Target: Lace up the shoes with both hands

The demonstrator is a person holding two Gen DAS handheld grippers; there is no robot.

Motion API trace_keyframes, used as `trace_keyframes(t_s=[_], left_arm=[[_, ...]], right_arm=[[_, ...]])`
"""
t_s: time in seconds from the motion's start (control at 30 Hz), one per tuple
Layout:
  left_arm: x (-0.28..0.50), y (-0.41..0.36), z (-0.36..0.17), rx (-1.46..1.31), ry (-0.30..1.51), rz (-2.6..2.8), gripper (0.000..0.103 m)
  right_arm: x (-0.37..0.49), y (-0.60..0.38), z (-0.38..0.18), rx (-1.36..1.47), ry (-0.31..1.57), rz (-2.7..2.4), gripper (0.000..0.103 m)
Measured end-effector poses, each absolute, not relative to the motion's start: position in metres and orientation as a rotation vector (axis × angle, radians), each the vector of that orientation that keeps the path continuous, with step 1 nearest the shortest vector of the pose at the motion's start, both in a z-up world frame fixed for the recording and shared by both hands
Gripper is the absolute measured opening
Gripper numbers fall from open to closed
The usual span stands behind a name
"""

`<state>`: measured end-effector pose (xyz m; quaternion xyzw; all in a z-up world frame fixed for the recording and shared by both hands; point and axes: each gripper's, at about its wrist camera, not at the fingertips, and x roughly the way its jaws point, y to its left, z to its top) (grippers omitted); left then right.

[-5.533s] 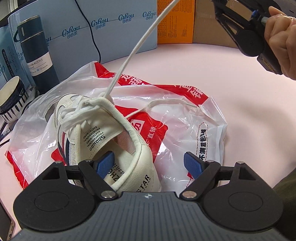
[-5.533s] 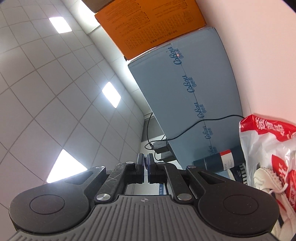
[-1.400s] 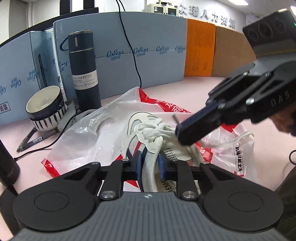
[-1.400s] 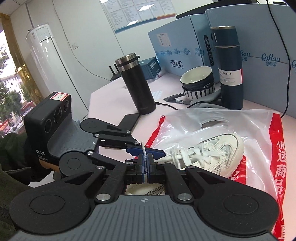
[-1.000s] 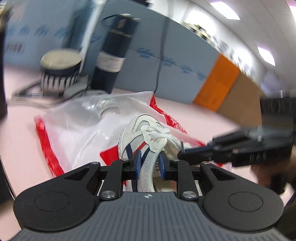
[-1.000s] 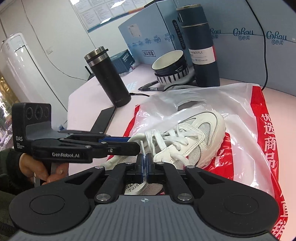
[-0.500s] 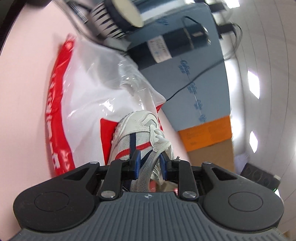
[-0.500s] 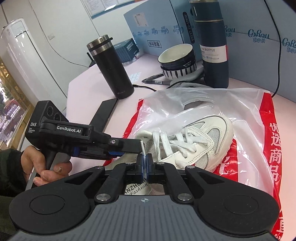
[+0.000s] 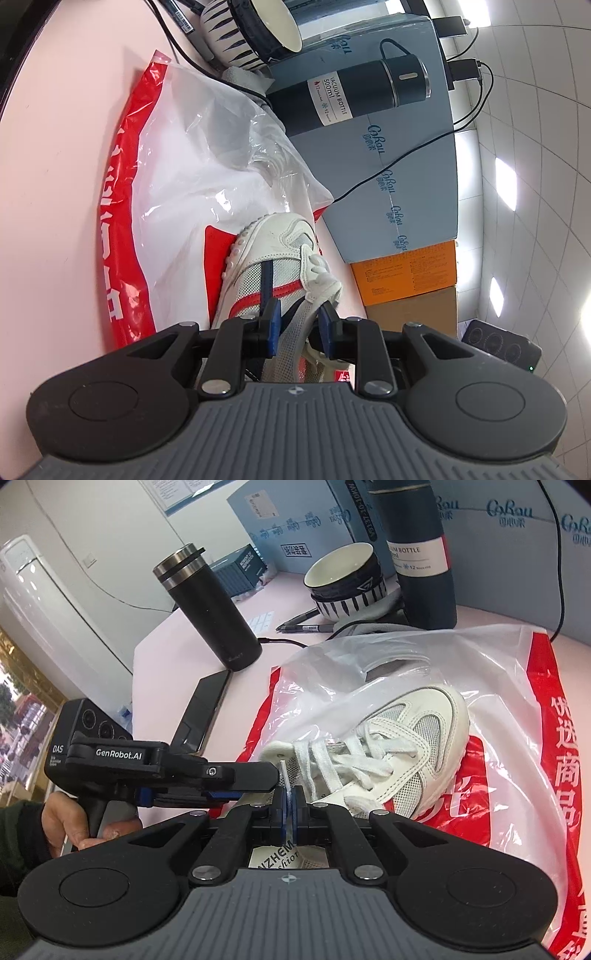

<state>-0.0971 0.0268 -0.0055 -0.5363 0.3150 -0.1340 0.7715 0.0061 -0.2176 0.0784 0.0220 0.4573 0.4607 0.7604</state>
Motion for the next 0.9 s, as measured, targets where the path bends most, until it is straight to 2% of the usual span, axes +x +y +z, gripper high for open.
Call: trace_keyframes(t_s=[0.2,0.57,0.9], left_arm=[[-0.099,0.027,-0.006,-1.156,0.680,-0.292,0.021],[-0.098,0.026,-0.004,-1.123,0.692,-0.295,0.022],[-0.097,0.024,-0.002,-1.107,0.694,-0.291,0.022]], right_arm=[[0.009,-0.216,0.076,0.071,1.012,0.999,0.002],[0.010,-0.231,0.096,0.172,0.931,0.995,0.004],[-0.017,-0.202,0.098,-0.242,0.797,0.968,0.003]])
